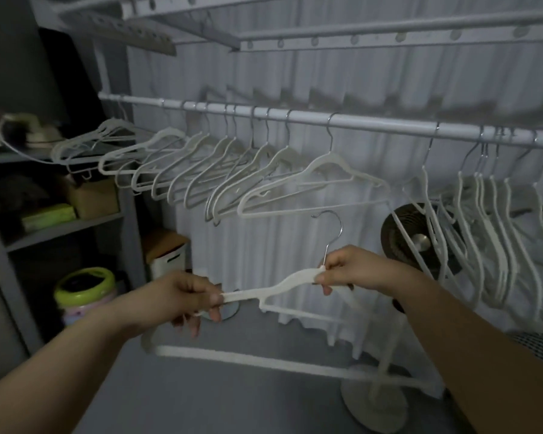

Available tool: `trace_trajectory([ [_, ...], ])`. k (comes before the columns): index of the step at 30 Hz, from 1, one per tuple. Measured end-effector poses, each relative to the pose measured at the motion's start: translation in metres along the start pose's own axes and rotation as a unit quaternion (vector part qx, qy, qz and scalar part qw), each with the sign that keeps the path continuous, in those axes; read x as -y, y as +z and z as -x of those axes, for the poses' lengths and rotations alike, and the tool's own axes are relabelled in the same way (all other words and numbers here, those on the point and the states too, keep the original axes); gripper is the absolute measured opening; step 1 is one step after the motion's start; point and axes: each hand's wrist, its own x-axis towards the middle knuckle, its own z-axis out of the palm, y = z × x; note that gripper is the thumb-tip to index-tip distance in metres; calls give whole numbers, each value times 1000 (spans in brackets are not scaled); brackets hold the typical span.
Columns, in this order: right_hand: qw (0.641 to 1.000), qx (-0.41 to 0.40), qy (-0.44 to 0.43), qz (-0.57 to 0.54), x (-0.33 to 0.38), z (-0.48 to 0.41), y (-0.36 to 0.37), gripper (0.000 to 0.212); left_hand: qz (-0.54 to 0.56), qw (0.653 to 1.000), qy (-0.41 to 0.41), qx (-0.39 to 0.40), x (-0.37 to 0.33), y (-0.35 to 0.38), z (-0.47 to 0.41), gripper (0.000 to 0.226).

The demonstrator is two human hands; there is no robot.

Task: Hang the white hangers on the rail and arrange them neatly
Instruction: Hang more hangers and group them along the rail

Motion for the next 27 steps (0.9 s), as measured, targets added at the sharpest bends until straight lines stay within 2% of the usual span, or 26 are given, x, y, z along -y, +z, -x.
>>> trace_trajectory([
  [2,1000,20,-2,-9,1,11,4,22,15,999,-24,-34,3,3,3,27],
  [5,999,-9,-16,-45,3,25,8,11,-13,989,-2,-146,6,12,-4,15],
  [6,998,-27,-23,-43,2,29,8,20,-36,984,2,-175,3,17,-7,6],
  [7,998,-43,-30,-39,2,33,8,29,-64,979,3,-194,2,22,-11,10],
  [9,996,-70,-33,-45,2,41,6,34,-99,981,15,-168,-2,36,-18,19],
  [11,993,-86,-7,-76,1,47,4,28,-99,989,34,-106,-11,52,-23,6],
  [12,991,-91,12,-99,1,50,3,22,-93,992,42,-72,-16,62,-24,7],
  [15,980,-120,53,-151,1,50,-3,13,-43,997,57,4,-30,85,-30,13],
  [18,970,-155,76,-169,2,41,-9,20,22,996,62,62,-51,93,-31,22],
  [23,943,-245,77,-209,4,12,-22,23,-56,989,97,97,-84,85,-45,45],
  [27,944,-263,92,-179,6,-14,-34,24,-110,984,110,90,-92,78,-77,36],
])
